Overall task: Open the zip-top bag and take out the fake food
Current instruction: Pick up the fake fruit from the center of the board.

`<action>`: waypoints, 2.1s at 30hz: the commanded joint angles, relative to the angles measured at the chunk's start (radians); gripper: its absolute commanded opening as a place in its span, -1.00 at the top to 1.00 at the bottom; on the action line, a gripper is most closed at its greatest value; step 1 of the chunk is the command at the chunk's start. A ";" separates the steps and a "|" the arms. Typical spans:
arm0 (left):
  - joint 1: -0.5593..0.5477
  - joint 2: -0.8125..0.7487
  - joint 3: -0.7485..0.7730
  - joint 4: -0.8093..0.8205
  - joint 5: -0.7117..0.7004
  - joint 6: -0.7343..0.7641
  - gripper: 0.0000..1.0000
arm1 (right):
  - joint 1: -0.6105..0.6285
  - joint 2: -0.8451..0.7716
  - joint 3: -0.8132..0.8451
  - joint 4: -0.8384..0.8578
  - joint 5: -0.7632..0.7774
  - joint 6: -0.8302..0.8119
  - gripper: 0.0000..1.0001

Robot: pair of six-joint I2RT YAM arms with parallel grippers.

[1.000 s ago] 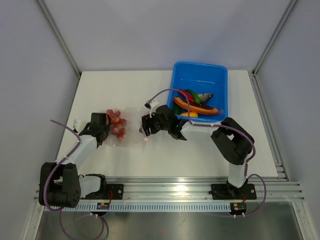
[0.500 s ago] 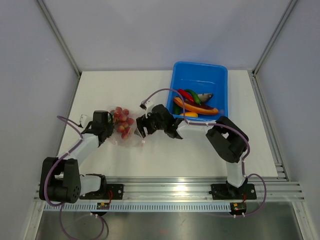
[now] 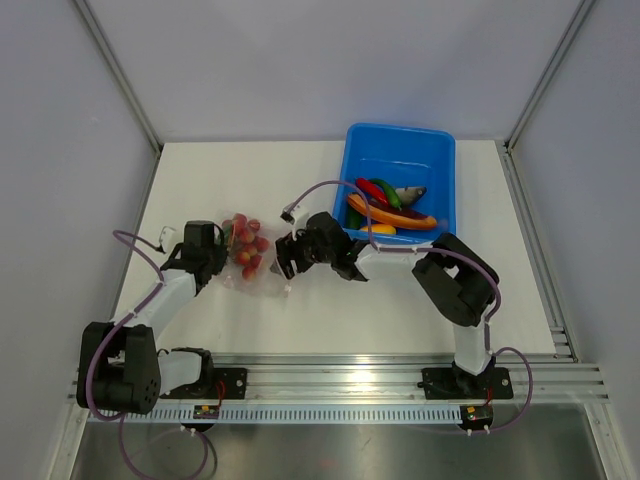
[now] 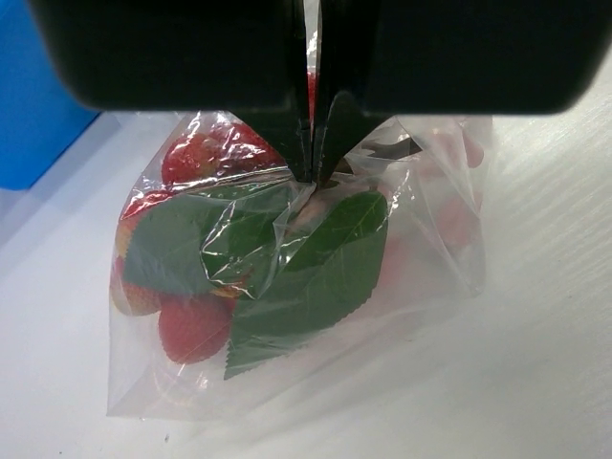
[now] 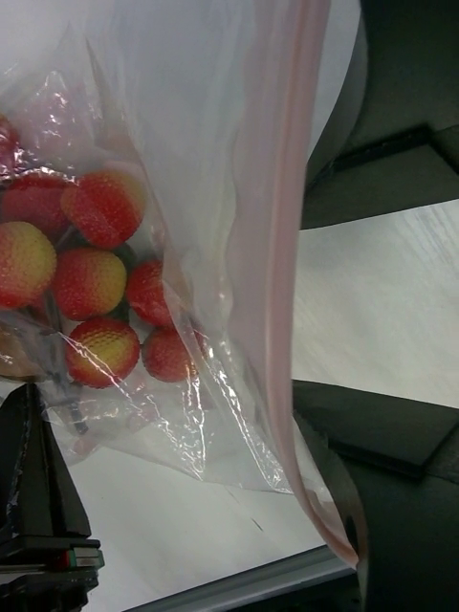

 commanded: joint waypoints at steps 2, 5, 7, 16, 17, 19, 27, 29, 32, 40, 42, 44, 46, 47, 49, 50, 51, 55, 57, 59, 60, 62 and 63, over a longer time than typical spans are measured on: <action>-0.005 -0.028 0.034 -0.008 -0.001 0.004 1.00 | 0.011 -0.109 -0.105 0.191 -0.048 -0.005 -0.44; -0.005 -0.040 0.029 -0.016 -0.018 -0.008 1.00 | 0.011 -0.178 -0.200 0.341 -0.071 0.014 -0.51; -0.005 -0.039 0.034 -0.025 -0.021 -0.009 1.00 | 0.011 -0.201 -0.267 0.456 -0.076 0.027 -0.54; 0.000 -0.045 0.039 -0.056 -0.036 -0.031 1.00 | 0.011 -0.238 -0.277 0.449 -0.067 0.061 -0.53; 0.003 -0.051 0.040 -0.060 -0.041 -0.042 1.00 | 0.011 -0.246 -0.280 0.454 -0.059 0.067 -0.52; 0.006 -0.065 0.036 -0.099 -0.073 -0.104 1.00 | 0.011 -0.255 -0.292 0.461 -0.053 0.073 -0.52; 0.008 -0.154 -0.038 -0.090 -0.134 -0.195 0.99 | 0.011 -0.274 -0.307 0.503 -0.082 0.112 -0.49; 0.008 -0.157 -0.038 -0.093 -0.134 -0.197 0.99 | 0.011 -0.272 -0.309 0.510 -0.088 0.121 -0.49; 0.008 -0.143 -0.034 -0.088 -0.125 -0.195 0.99 | 0.011 -0.261 -0.297 0.500 -0.101 0.127 -0.48; 0.008 -0.129 -0.027 -0.086 -0.119 -0.183 0.99 | 0.011 -0.229 -0.225 0.372 -0.064 0.130 0.05; 0.008 -0.128 -0.026 -0.086 -0.119 -0.181 0.99 | 0.011 -0.229 -0.217 0.354 -0.061 0.126 0.13; 0.008 -0.126 -0.024 -0.088 -0.120 -0.181 0.99 | 0.011 -0.231 -0.218 0.354 -0.052 0.127 0.46; 0.008 -0.126 -0.024 -0.090 -0.122 -0.183 0.99 | 0.011 -0.238 -0.221 0.351 -0.036 0.127 0.67; 0.008 -0.126 -0.023 -0.093 -0.125 -0.183 0.99 | 0.011 -0.247 -0.223 0.349 -0.032 0.127 0.87; 0.008 -0.126 -0.024 -0.097 -0.131 -0.192 0.99 | 0.011 -0.260 -0.237 0.355 -0.012 0.126 0.99; 0.008 -0.126 -0.026 -0.099 -0.133 -0.193 0.99 | 0.011 -0.275 -0.244 0.362 -0.004 0.124 1.00; 0.009 -0.126 -0.026 -0.102 -0.137 -0.201 0.99 | 0.011 -0.284 -0.266 0.381 0.007 0.124 1.00; 0.017 -0.128 -0.029 -0.113 -0.140 -0.220 0.99 | 0.011 -0.321 -0.323 0.446 0.062 0.129 1.00; 0.020 -0.129 -0.027 -0.119 -0.143 -0.221 0.99 | 0.011 -0.341 -0.358 0.495 0.074 0.130 1.00; 0.020 -0.131 -0.023 -0.128 -0.148 -0.221 0.99 | 0.011 -0.359 -0.384 0.529 0.096 0.133 1.00; 0.020 -0.132 -0.023 -0.131 -0.150 -0.220 0.99 | 0.011 -0.364 -0.392 0.535 0.106 0.132 1.00; 0.020 -0.134 -0.023 -0.133 -0.153 -0.220 0.99 | 0.011 -0.379 -0.407 0.553 0.142 0.133 1.00; 0.020 -0.132 -0.023 -0.133 -0.153 -0.221 0.99 | 0.011 -0.384 -0.419 0.558 0.151 0.132 1.00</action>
